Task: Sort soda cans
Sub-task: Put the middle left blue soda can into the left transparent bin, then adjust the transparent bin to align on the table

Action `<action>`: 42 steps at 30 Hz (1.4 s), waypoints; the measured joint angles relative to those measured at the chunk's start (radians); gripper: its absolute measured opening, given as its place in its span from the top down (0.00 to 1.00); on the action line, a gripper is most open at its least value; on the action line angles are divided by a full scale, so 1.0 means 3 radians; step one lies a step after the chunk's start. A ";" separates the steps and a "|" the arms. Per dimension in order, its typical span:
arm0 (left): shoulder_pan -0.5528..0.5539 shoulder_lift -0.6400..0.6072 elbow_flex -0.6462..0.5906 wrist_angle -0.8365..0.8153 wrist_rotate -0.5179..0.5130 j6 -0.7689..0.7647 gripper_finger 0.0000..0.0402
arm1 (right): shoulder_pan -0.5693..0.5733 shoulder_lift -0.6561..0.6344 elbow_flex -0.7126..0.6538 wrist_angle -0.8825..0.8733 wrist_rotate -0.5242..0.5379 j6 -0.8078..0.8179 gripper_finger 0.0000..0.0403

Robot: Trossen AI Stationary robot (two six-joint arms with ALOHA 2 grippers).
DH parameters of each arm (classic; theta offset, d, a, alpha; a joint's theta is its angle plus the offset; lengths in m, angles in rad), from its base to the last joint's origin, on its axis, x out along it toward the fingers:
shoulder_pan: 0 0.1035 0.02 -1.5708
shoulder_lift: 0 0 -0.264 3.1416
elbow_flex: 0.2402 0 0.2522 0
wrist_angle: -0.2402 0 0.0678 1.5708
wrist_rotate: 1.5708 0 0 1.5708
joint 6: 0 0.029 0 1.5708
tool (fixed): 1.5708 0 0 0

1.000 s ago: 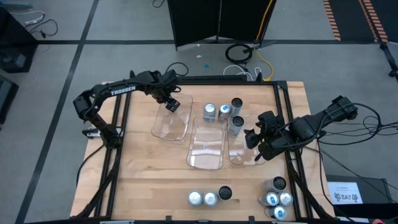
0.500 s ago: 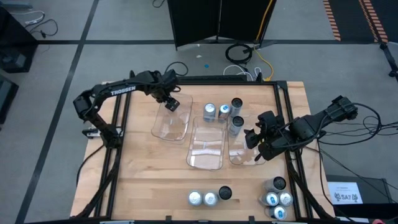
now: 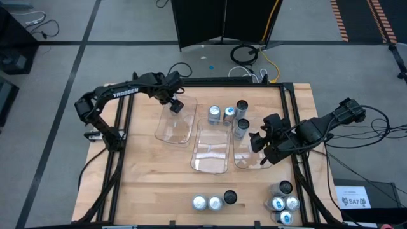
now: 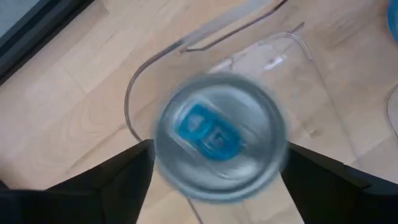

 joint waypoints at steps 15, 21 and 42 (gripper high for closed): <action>0.0005 -0.0051 0.0665 -0.0539 -0.0143 0.0225 0.13 | 0.0000 0.0000 0.0000 -0.0001 0.0001 0.0011 0.25; 0.0018 -0.0221 0.0918 -0.0439 -0.0725 0.0640 0.13 | 0.0000 0.0000 0.0000 0.0033 0.0003 0.0015 0.25; 0.0269 -0.0500 0.0846 -0.0507 -0.0522 0.0877 0.13 | 0.0000 0.0001 0.0000 0.0098 0.0020 0.0018 0.25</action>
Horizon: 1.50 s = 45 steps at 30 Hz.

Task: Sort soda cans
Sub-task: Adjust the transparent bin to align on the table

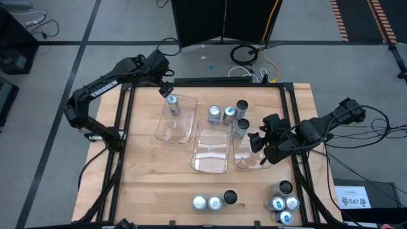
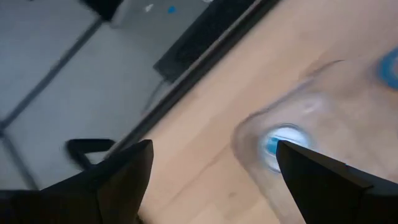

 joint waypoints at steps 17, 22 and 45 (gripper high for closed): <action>0.0291 -0.1443 -0.1542 -0.0149 0.0132 -0.1074 0.13 | 0.0000 0.0000 0.0000 0.0001 0.0068 -0.0085 0.25; 0.0277 -0.1477 -0.1690 -0.0154 0.0468 -0.1304 0.13 | 0.0000 0.0000 0.0000 0.0027 0.0069 -0.0291 0.25; -0.0734 -0.0498 -0.1931 0.0635 0.0534 -0.2348 0.13 | 0.0013 0.0000 0.0000 0.0075 -0.0140 -0.0845 0.25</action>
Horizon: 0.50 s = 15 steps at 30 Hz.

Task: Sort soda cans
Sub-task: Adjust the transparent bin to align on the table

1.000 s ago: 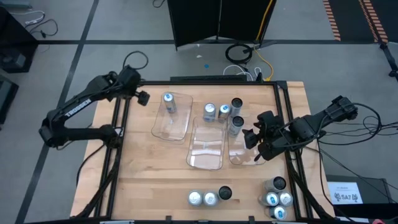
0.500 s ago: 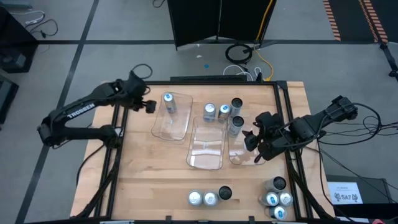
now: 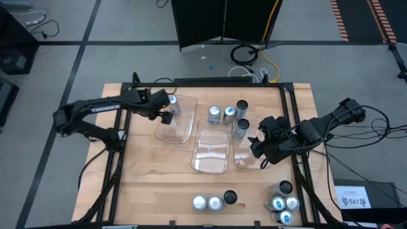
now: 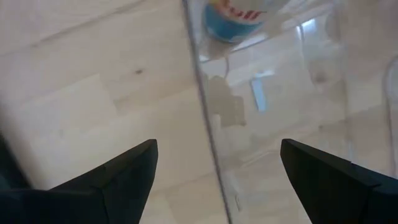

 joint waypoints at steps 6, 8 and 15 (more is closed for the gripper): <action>0.0032 0.0379 0.0000 0.0125 0.0117 0.0064 0.13 | 0.0001 0.0000 0.0000 0.0000 0.0003 -0.0039 0.25; 0.0021 0.0448 -0.0006 0.0088 0.0116 0.0024 0.13 | 0.0001 0.0000 0.0000 0.0000 0.0003 -0.0041 0.25; -0.0065 0.0501 -0.0149 0.0103 0.0117 -0.0228 0.29 | 0.0000 0.0000 0.0000 0.0000 0.0005 -0.0063 0.25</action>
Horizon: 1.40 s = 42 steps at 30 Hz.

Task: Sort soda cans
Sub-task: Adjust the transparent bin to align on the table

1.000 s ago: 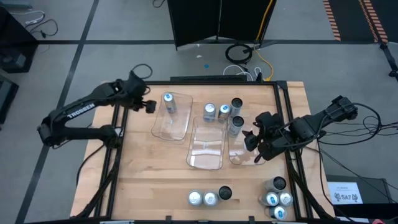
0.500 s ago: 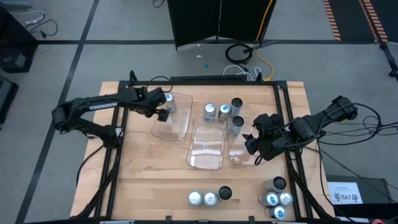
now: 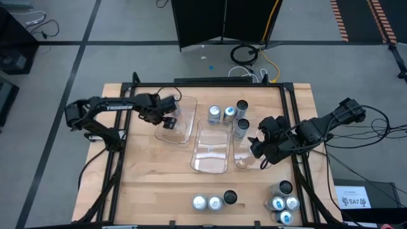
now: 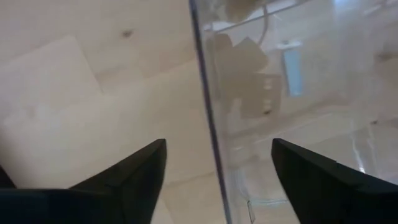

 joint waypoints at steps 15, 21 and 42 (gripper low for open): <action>-0.0197 0.0000 -0.0079 0.0016 0.0000 -0.0151 0.74 | 0.0001 0.0000 0.0000 0.0000 0.0001 -0.0053 0.25; -0.0279 0.0000 -0.0079 0.0014 -0.0003 -0.0301 0.84 | 0.0001 0.0000 0.0000 0.0000 0.0001 -0.0088 0.25; -0.0746 -0.0001 -0.0076 -0.0260 0.0069 -0.0885 0.96 | 0.0000 0.0000 0.0000 0.0000 0.0000 -0.0145 0.25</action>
